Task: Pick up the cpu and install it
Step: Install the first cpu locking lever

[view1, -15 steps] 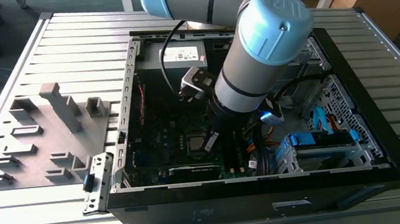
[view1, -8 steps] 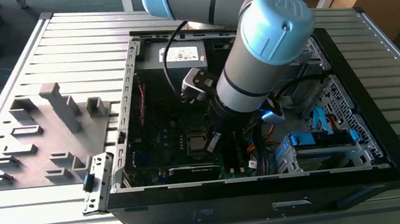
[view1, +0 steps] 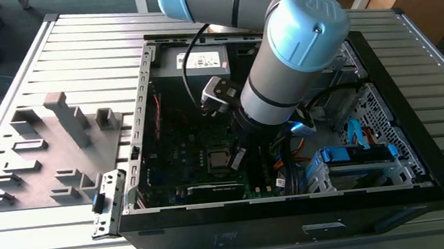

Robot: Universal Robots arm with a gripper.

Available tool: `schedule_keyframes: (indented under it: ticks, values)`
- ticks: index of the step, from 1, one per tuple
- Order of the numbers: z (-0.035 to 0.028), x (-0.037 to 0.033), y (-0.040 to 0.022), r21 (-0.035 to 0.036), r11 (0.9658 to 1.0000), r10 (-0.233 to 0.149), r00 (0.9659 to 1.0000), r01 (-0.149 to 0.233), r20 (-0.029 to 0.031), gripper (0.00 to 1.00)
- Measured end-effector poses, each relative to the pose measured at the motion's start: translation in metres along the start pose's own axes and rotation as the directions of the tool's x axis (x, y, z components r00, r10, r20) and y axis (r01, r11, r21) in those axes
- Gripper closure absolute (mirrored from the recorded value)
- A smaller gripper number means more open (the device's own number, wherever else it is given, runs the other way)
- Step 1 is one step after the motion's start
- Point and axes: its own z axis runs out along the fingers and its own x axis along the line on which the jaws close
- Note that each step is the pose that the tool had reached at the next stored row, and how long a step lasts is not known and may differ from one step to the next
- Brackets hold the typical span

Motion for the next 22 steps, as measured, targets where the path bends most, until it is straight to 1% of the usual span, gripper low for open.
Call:
schedule_keyframes:
  ticks: [6, 13, 22]
  values:
    - [0.0004, 0.0011, 0.0021, -0.0006, 1.0, 0.0, 1.0, 0.0, 0.0007, 0.89]
    - [0.0006, 0.0049, 0.0003, -0.0005, 1.0, -0.001, 1.0, 0.001, 0.0006, 0.89]
    - [0.0005, 0.0048, 0.0002, -0.0004, 1.0, -0.002, 1.0, 0.002, 0.0005, 0.89]
